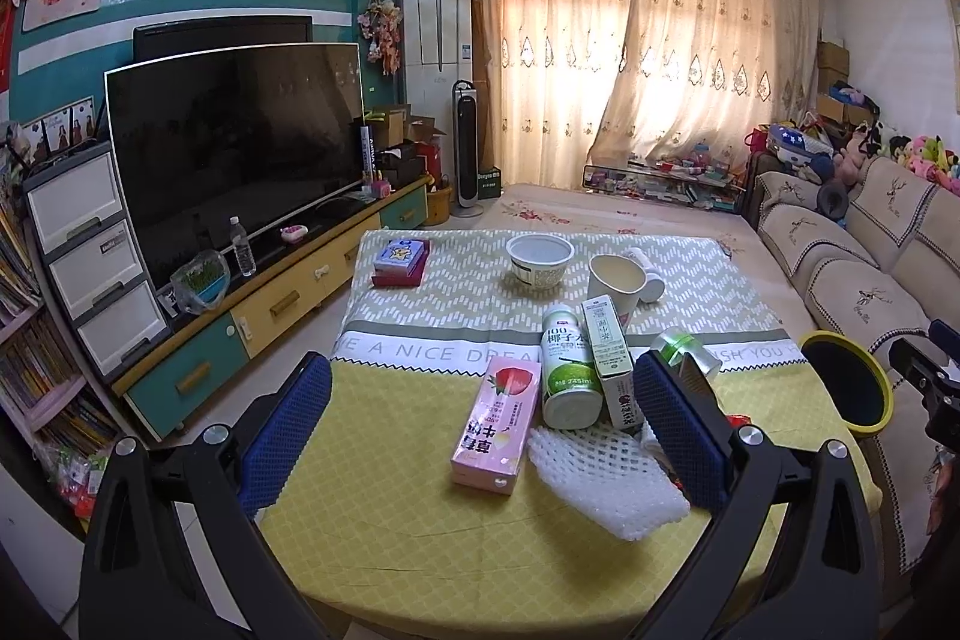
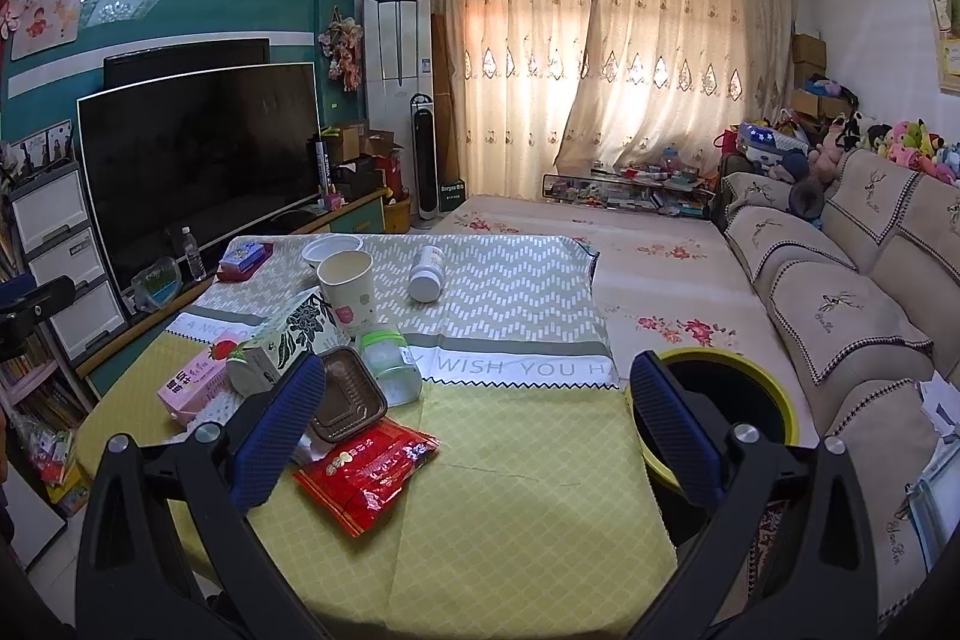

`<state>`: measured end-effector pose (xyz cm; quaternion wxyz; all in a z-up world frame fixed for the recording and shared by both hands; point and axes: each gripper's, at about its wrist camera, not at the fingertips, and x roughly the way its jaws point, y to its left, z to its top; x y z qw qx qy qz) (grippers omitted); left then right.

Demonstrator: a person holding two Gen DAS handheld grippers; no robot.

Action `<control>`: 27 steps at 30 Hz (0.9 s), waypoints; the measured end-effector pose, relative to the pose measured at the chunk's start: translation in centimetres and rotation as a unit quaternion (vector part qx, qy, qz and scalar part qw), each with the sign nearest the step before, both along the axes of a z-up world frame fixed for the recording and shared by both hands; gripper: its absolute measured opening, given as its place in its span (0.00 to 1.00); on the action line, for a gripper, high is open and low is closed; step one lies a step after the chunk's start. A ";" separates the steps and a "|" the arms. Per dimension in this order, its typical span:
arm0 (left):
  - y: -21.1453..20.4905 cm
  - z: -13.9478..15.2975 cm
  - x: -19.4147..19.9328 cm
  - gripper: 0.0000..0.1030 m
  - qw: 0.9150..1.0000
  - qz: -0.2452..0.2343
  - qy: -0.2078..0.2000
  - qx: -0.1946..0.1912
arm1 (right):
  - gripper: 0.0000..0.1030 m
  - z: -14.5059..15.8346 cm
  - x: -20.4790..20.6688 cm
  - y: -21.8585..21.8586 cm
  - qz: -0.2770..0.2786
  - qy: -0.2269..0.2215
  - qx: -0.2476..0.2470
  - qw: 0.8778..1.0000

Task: Collect trash

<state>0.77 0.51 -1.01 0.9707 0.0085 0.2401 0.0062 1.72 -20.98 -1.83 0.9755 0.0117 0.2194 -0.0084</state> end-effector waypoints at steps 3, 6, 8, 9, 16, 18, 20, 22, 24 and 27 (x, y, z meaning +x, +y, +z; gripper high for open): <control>-0.1 -0.2 0.2 0.96 1.000 -0.002 0.003 0.000 | 0.94 -0.1 0.3 0.2 0.000 0.003 0.000 1.000; -0.4 -0.4 0.3 0.96 1.000 -0.004 0.005 0.002 | 0.94 -0.3 0.5 0.2 0.000 0.006 0.000 1.000; -0.5 -0.4 0.3 0.96 1.000 -0.005 0.006 0.004 | 0.94 -0.2 0.5 0.2 0.001 0.007 0.001 1.000; -0.6 -0.5 0.3 0.96 1.000 -0.006 0.006 0.004 | 0.94 -0.2 0.5 0.2 0.000 0.007 0.001 1.000; -0.5 -0.4 0.2 0.96 1.000 -0.009 0.008 0.003 | 0.94 -0.3 0.5 0.2 0.001 0.007 0.001 1.000; -0.5 -0.4 0.2 0.96 1.000 -0.011 0.010 0.000 | 0.94 -0.3 0.5 0.2 0.001 0.007 0.001 1.000; -0.6 -0.6 0.3 0.96 1.000 -0.009 0.010 0.002 | 0.94 -0.3 0.5 0.2 0.001 0.007 0.001 1.000; -0.7 -0.7 0.4 0.96 1.000 -0.009 0.011 0.004 | 0.94 -0.4 0.5 0.2 0.002 0.009 0.000 1.000; -0.6 -0.8 0.4 0.96 1.000 -0.010 0.012 0.003 | 0.94 -0.5 0.6 0.2 0.003 0.010 0.000 1.000; -0.7 -0.8 0.5 0.96 1.000 -0.010 0.013 0.004 | 0.94 -0.8 0.9 0.3 0.003 0.012 0.000 1.000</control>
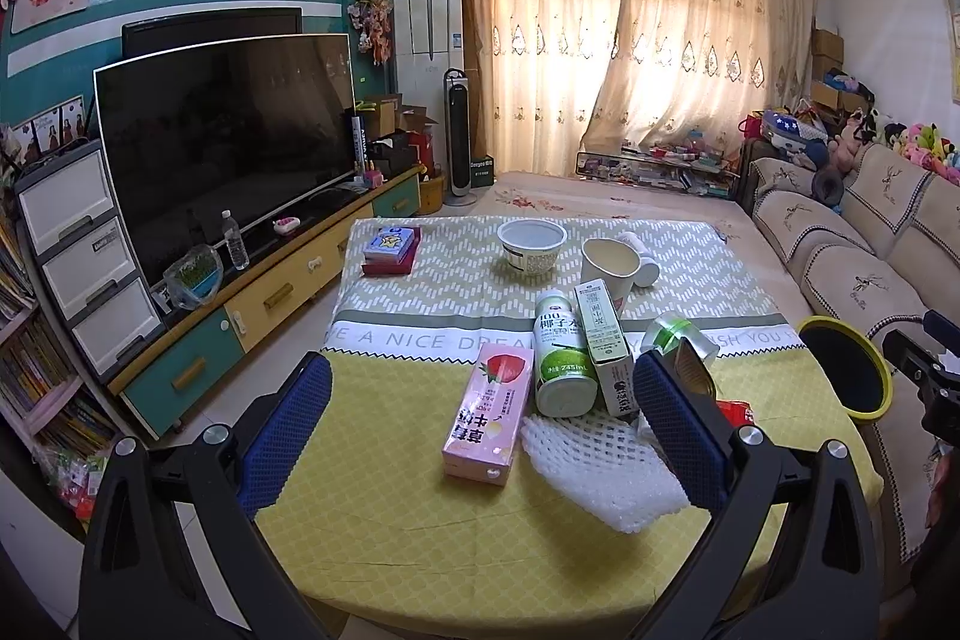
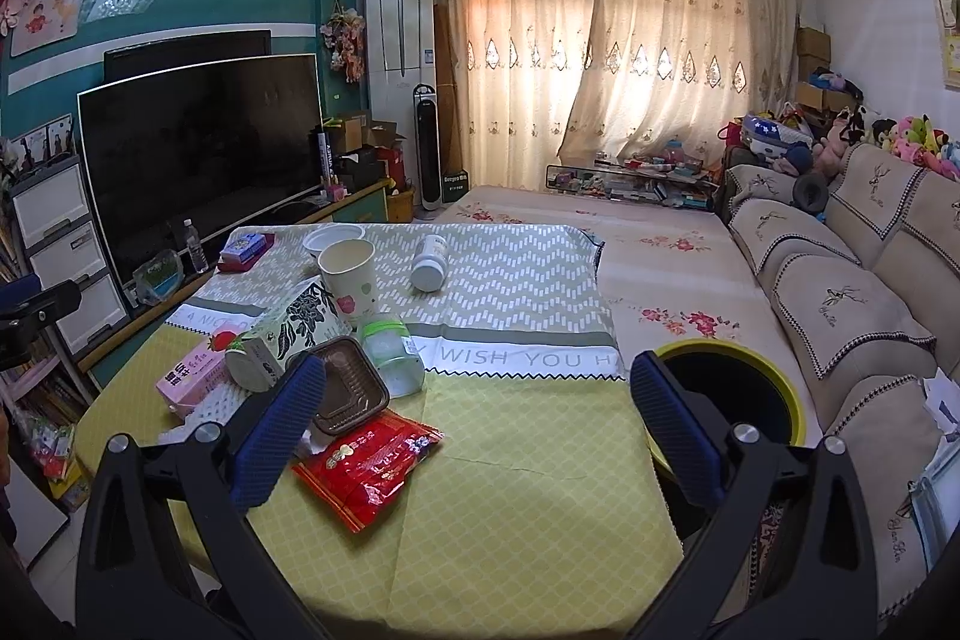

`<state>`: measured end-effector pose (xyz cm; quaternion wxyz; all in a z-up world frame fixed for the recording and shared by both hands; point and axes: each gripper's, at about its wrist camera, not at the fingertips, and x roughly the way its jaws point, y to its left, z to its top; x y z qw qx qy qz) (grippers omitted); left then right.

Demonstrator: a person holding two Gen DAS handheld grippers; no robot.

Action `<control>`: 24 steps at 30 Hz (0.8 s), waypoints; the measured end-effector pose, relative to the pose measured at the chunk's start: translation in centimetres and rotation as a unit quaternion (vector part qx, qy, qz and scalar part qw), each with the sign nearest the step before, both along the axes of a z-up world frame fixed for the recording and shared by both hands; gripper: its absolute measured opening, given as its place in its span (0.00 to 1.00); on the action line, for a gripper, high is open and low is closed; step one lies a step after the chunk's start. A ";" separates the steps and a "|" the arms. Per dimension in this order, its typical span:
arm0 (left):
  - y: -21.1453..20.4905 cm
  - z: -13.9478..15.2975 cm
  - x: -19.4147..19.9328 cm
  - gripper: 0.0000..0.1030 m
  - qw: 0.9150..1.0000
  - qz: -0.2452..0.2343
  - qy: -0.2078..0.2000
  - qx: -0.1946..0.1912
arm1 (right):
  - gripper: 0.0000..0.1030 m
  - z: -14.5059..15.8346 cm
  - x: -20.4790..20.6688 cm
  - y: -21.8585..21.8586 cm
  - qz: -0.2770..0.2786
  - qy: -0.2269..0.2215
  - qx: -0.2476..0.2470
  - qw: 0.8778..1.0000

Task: Collect trash

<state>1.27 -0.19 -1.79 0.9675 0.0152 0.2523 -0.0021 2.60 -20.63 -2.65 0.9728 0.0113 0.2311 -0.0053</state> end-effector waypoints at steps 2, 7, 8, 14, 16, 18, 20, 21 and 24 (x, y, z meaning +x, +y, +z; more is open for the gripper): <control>0.0 0.0 0.0 0.96 1.000 0.000 0.000 -0.001 | 0.94 -0.1 0.1 0.0 0.000 0.001 0.000 1.000; 0.1 -0.1 0.1 0.96 1.000 0.001 0.001 -0.001 | 0.94 -0.2 0.1 0.0 0.000 0.001 0.002 1.000; 0.0 -0.1 0.1 0.96 1.000 0.001 0.001 0.000 | 0.94 -0.2 0.1 0.0 0.000 0.001 0.002 1.000; 0.1 -0.1 0.1 0.96 1.000 0.001 0.001 0.000 | 0.94 -0.2 0.1 0.0 0.000 0.003 0.002 1.000; 0.1 -0.1 0.1 0.96 1.000 0.001 0.001 0.000 | 0.94 -0.2 0.1 0.0 0.000 0.003 0.002 1.000; 0.1 -0.1 0.1 0.96 1.000 0.001 0.001 0.000 | 0.94 -0.3 0.2 0.1 0.000 0.004 0.002 1.000; 0.1 -0.1 0.1 0.96 1.000 0.001 0.001 0.000 | 0.94 -0.3 0.2 0.0 0.001 0.004 0.002 1.000; 0.1 -0.1 0.1 0.96 1.000 0.002 0.001 0.000 | 0.94 -0.3 0.2 0.0 0.000 0.004 0.002 1.000; 0.2 -0.2 0.2 0.96 1.000 0.002 0.001 0.000 | 0.94 -0.5 0.3 0.2 0.000 0.006 0.002 1.000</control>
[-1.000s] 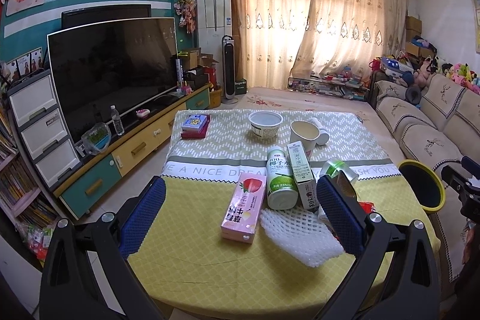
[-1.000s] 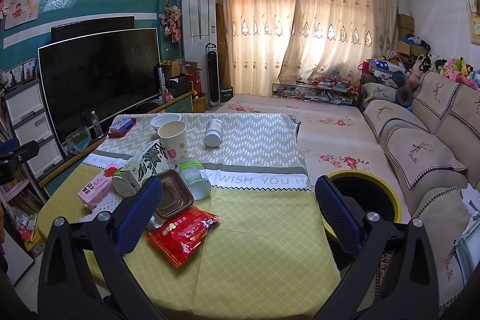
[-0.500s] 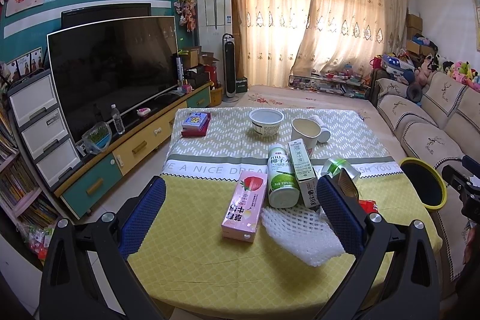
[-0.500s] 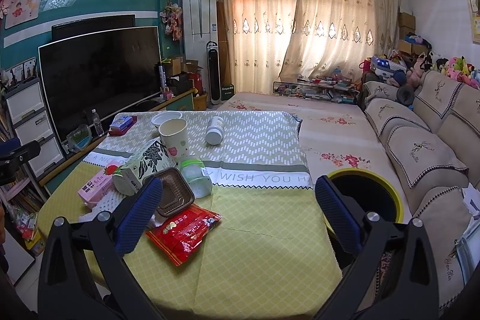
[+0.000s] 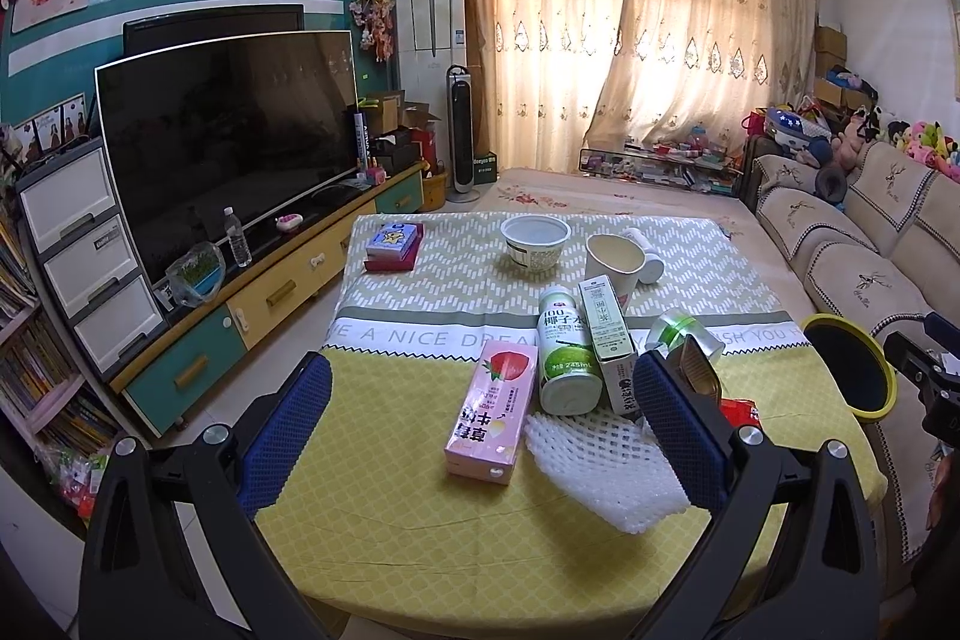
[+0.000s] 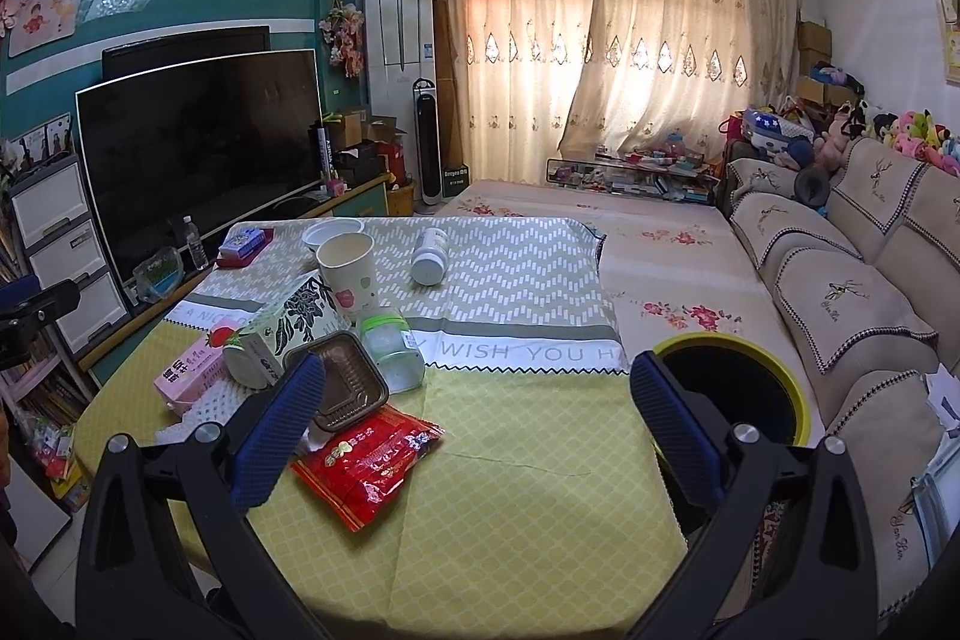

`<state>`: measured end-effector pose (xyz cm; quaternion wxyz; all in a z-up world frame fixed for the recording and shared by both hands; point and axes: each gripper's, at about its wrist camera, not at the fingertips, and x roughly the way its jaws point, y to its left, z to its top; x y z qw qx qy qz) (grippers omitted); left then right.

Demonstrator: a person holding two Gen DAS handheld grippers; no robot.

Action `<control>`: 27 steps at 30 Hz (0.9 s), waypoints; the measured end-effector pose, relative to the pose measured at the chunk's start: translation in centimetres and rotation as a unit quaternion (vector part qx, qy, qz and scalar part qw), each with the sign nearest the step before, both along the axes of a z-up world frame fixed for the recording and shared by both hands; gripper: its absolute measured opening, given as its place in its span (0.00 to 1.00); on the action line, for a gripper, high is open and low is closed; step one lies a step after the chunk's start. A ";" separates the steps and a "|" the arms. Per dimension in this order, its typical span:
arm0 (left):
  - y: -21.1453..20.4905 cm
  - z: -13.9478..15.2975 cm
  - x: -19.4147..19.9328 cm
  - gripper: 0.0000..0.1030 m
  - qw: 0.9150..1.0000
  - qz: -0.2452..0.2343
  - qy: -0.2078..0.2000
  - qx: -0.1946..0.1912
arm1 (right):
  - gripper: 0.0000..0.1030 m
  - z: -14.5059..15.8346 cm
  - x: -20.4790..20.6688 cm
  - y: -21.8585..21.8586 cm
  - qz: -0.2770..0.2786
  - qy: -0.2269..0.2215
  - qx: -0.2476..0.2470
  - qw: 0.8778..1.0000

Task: Collect trash

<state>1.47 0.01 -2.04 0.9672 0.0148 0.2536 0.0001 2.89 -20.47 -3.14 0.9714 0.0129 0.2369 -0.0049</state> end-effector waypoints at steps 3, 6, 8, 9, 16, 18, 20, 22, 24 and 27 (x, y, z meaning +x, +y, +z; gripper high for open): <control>0.1 -0.1 0.0 0.96 1.000 0.000 0.000 0.000 | 0.94 0.0 0.0 0.0 0.000 -0.001 0.000 1.000; 0.1 -0.3 0.1 0.96 1.000 0.000 0.001 0.001 | 0.94 0.0 0.0 0.0 0.000 0.000 0.000 1.000; 0.1 -0.3 0.1 0.96 1.000 0.000 0.001 0.001 | 0.94 -0.2 0.2 -0.1 0.001 0.002 0.001 1.000; 0.1 -0.3 0.1 0.96 1.000 0.000 0.001 0.001 | 0.94 -0.2 0.2 -0.1 0.001 0.002 0.001 1.000; 0.3 -0.7 0.7 0.96 1.000 0.004 0.007 -0.001 | 0.94 -1.0 0.9 0.0 0.004 0.015 0.004 1.000; 0.5 -1.0 1.0 0.96 1.000 0.006 0.011 -0.001 | 0.94 -1.2 1.1 0.1 0.005 0.020 0.004 1.000; 0.5 -1.3 1.3 0.96 1.000 0.007 0.014 -0.001 | 0.94 -1.6 1.5 0.3 0.008 0.028 0.004 1.000; 0.5 -1.6 1.8 0.96 1.000 0.008 0.018 -0.001 | 0.94 -2.1 2.0 0.4 0.013 0.036 0.004 0.999; 0.6 -2.0 2.2 0.96 1.000 0.008 0.022 -0.002 | 0.94 -2.8 2.7 0.6 0.024 0.047 0.006 0.999; 0.7 -2.6 2.9 0.96 1.000 0.011 0.027 0.000 | 0.94 -4.2 3.7 1.0 0.035 0.065 0.010 0.997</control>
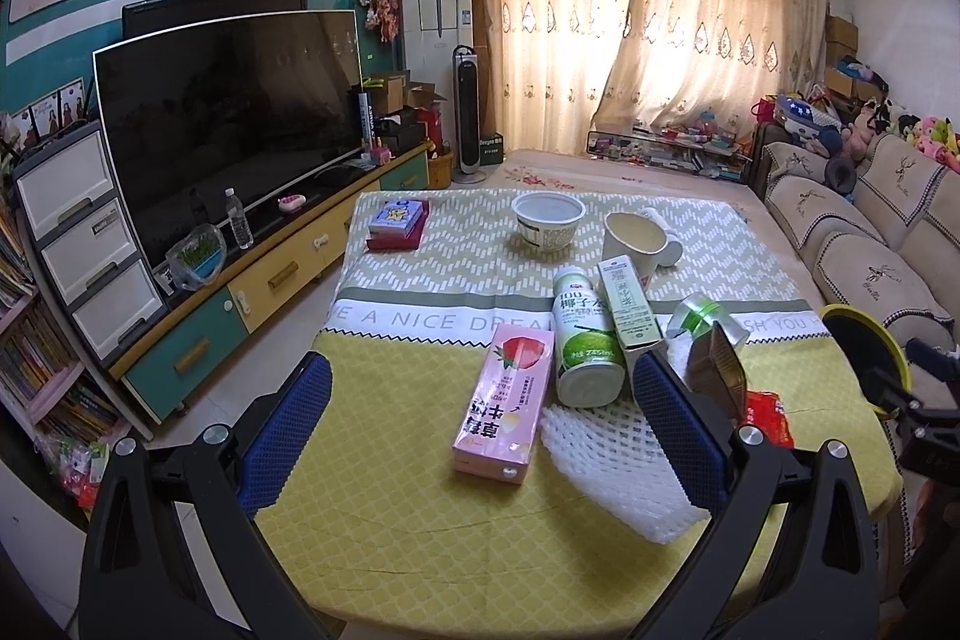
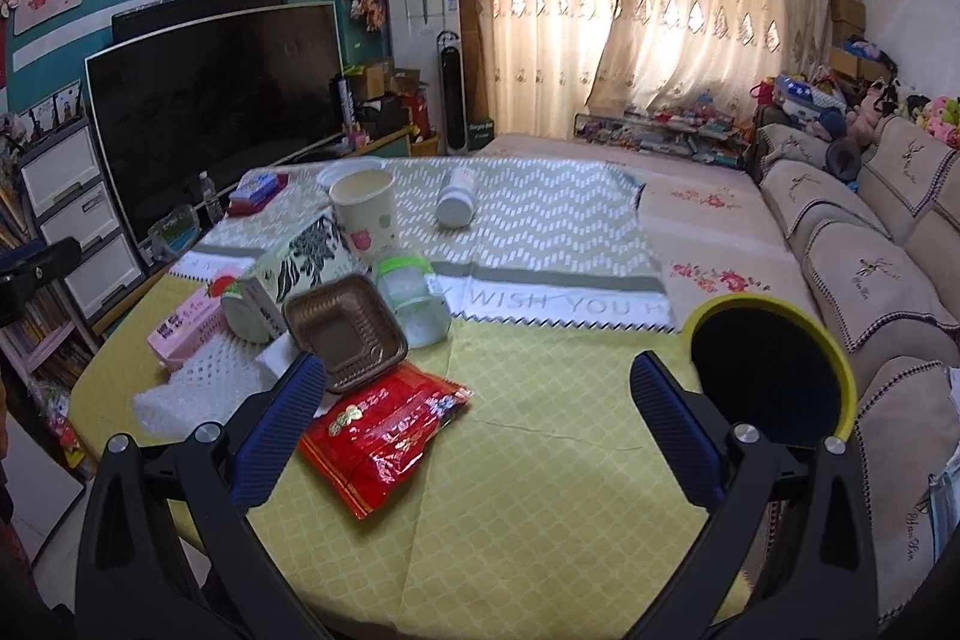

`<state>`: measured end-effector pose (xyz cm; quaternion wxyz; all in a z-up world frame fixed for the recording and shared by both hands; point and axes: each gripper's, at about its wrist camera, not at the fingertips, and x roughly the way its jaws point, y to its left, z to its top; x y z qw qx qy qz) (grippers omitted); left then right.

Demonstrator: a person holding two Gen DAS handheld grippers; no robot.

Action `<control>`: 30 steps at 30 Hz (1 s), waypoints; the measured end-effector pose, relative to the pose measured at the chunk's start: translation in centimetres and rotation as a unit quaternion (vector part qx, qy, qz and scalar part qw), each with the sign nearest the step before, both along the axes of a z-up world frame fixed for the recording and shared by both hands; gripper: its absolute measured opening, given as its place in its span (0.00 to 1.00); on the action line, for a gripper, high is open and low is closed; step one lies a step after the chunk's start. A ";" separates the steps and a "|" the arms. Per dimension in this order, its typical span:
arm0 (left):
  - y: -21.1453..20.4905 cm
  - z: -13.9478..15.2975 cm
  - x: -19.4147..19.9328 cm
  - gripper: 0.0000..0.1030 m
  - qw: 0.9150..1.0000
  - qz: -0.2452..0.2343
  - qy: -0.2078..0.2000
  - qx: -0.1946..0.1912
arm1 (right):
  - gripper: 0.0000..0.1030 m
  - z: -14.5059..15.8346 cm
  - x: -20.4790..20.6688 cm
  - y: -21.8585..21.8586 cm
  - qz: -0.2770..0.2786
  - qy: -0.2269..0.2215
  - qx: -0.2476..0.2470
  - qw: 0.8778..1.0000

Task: Collect trash
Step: 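Grasp the brown plastic food tray with the right gripper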

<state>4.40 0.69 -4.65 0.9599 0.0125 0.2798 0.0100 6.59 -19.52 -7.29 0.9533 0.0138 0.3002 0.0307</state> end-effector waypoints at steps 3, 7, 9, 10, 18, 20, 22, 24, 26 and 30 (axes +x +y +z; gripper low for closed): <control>0.1 -0.7 0.9 0.96 1.000 -0.002 0.008 0.002 | 0.94 -1.7 1.6 1.0 0.017 0.018 -0.002 1.000; 0.0 -1.5 2.1 0.96 1.000 -0.005 0.018 0.001 | 0.93 -3.2 3.7 2.4 0.056 0.040 0.014 0.997; 0.0 -1.9 2.6 0.96 1.000 -0.006 0.020 0.002 | 0.85 -3.4 4.3 3.3 0.073 0.040 0.013 0.996; 0.0 -2.0 2.9 0.96 1.000 -0.005 0.021 0.004 | 0.76 -3.3 4.5 3.6 0.080 0.039 0.011 0.996; 0.0 -3.2 4.2 0.96 0.999 -0.004 0.031 0.007 | 0.46 -3.1 6.7 7.4 0.146 0.050 0.004 0.988; 0.0 -3.4 4.3 0.96 0.999 -0.005 0.033 0.007 | 0.42 -3.4 7.1 8.0 0.152 0.058 0.003 0.987; 0.1 -3.6 4.6 0.96 0.999 -0.005 0.035 0.007 | 0.37 -3.7 7.4 8.3 0.155 0.063 0.003 0.986; 0.1 -3.7 4.7 0.96 0.999 -0.005 0.035 0.007 | 0.24 -3.9 7.7 8.5 0.157 0.068 0.004 0.985; 0.1 -3.8 4.8 0.96 0.999 -0.006 0.036 0.007 | 0.07 -4.2 8.0 8.6 0.161 0.075 0.010 0.984; -0.3 -4.0 4.8 0.96 0.999 -0.011 0.035 0.009 | 0.04 -3.8 7.5 8.2 0.167 0.062 0.025 0.984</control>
